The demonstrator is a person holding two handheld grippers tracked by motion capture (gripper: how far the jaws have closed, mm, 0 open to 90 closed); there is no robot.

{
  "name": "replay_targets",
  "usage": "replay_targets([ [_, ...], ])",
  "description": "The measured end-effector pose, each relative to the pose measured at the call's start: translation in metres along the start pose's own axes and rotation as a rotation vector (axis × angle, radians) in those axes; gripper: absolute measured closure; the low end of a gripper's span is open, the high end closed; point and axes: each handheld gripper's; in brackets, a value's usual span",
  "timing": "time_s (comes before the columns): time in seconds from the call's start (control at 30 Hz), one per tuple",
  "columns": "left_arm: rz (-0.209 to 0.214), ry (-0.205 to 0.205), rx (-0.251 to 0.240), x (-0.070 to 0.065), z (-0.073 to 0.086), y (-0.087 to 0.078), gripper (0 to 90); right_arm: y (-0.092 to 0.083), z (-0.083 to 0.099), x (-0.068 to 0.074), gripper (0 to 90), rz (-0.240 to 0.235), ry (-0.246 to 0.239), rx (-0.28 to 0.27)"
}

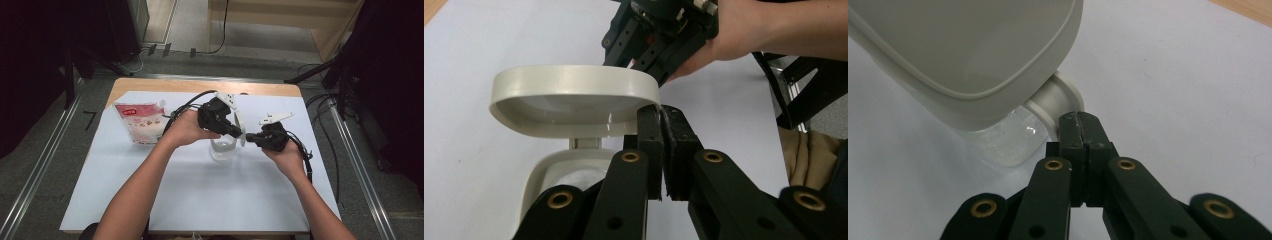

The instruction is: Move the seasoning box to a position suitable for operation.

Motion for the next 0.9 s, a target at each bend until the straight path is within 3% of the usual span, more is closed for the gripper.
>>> replay_targets([
  [0.23,0.031,-0.027,0.006,0.002,-0.008,0.010,87.9,0.001,0.002,-0.001,90.0,-0.005,0.017,-0.005],
  [0.57,0.027,-0.035,0.011,0.003,-0.009,0.010,86.9,0.001,0.002,-0.001,90.0,-0.006,0.016,-0.008],
  [0.73,0.023,-0.051,0.024,0.003,-0.006,0.004,78.4,0.001,0.002,-0.001,90.0,0.001,0.012,-0.006],
  [0.9,0.004,-0.053,-0.001,0.004,0.000,-0.009,68.7,-0.003,0.003,-0.003,90.0,0.005,0.021,-0.017],
])
Point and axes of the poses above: each handheld gripper's, and its own axes: y roughly forward along the jaws, z roughly out of its underside, x roughly to its left, and after that the axes turned 14 degrees about -y, right-handed
